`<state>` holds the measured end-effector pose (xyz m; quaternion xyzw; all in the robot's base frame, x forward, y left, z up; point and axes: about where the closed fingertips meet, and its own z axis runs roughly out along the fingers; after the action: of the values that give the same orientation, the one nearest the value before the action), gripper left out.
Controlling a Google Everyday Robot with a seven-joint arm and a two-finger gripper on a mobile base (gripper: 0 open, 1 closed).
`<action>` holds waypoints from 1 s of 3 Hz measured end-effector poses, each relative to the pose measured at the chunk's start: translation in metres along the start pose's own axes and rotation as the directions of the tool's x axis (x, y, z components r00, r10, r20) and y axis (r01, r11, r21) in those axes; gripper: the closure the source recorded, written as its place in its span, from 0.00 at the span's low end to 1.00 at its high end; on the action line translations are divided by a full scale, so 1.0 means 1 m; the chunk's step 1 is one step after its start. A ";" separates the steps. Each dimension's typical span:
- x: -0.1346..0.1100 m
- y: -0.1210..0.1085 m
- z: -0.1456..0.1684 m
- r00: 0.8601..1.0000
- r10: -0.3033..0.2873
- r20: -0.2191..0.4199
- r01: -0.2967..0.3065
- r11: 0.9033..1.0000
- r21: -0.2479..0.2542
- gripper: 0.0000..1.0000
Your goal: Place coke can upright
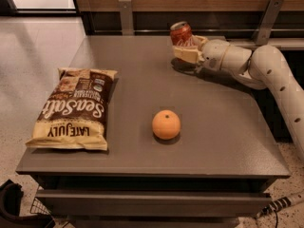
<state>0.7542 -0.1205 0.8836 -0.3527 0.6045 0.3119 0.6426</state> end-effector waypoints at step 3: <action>0.005 0.000 -0.012 1.000 0.005 -0.005 -0.005 1.000 0.022 1.00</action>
Offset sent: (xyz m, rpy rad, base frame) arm -0.0037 -0.0183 -0.0101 0.0055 0.0109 -0.0316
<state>0.7481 -0.1304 0.8785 -0.3450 0.6105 0.3058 0.6441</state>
